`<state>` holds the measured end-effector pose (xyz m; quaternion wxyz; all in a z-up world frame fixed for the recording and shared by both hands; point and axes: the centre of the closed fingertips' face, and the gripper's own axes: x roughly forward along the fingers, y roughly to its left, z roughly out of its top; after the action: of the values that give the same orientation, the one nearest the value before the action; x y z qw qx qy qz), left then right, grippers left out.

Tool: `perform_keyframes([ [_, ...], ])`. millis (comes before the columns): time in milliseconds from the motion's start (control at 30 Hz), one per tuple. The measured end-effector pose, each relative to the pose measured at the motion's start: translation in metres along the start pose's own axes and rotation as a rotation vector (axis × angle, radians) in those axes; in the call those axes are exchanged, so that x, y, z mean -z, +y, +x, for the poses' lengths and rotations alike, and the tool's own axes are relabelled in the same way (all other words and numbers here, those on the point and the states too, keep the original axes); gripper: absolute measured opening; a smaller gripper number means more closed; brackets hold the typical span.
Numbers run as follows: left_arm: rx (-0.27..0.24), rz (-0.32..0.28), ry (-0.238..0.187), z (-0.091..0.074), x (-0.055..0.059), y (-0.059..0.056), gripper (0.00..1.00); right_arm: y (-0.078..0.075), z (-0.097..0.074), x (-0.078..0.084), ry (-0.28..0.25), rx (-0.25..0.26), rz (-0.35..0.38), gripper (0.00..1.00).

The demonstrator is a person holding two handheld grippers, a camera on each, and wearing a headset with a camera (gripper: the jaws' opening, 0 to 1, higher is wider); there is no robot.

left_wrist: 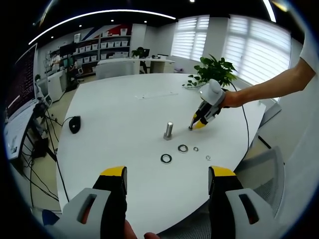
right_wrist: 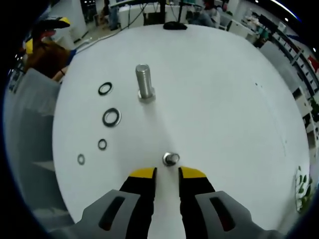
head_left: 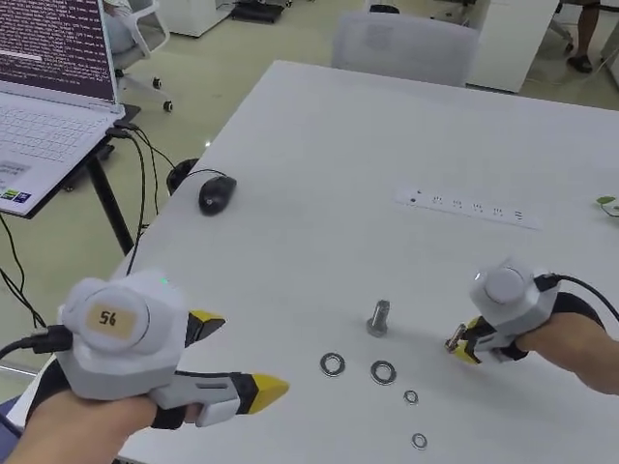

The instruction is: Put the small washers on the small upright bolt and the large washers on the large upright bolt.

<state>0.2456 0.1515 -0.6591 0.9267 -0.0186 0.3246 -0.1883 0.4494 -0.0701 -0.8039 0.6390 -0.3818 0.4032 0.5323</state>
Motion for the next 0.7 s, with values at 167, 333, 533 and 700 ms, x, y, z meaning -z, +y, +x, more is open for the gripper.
perform_keyframes([
  [167,0.003,0.003,-0.004,0.001,-0.002,0.0,0.66,0.004,-0.008,0.021,0.012,0.011,0.02,0.19],
  [333,0.007,0.005,-0.005,0.002,-0.003,-0.001,0.66,0.016,-0.011,0.043,0.01,-0.007,0.056,0.19],
  [533,0.008,0.003,-0.006,0.001,-0.002,-0.003,0.65,0.047,-0.007,0.05,-0.008,-0.048,0.02,0.19],
  [700,0.008,0.005,-0.008,0.001,-0.004,-0.005,0.65,0.075,-0.004,0.037,-0.055,-0.103,-0.011,0.19],
])
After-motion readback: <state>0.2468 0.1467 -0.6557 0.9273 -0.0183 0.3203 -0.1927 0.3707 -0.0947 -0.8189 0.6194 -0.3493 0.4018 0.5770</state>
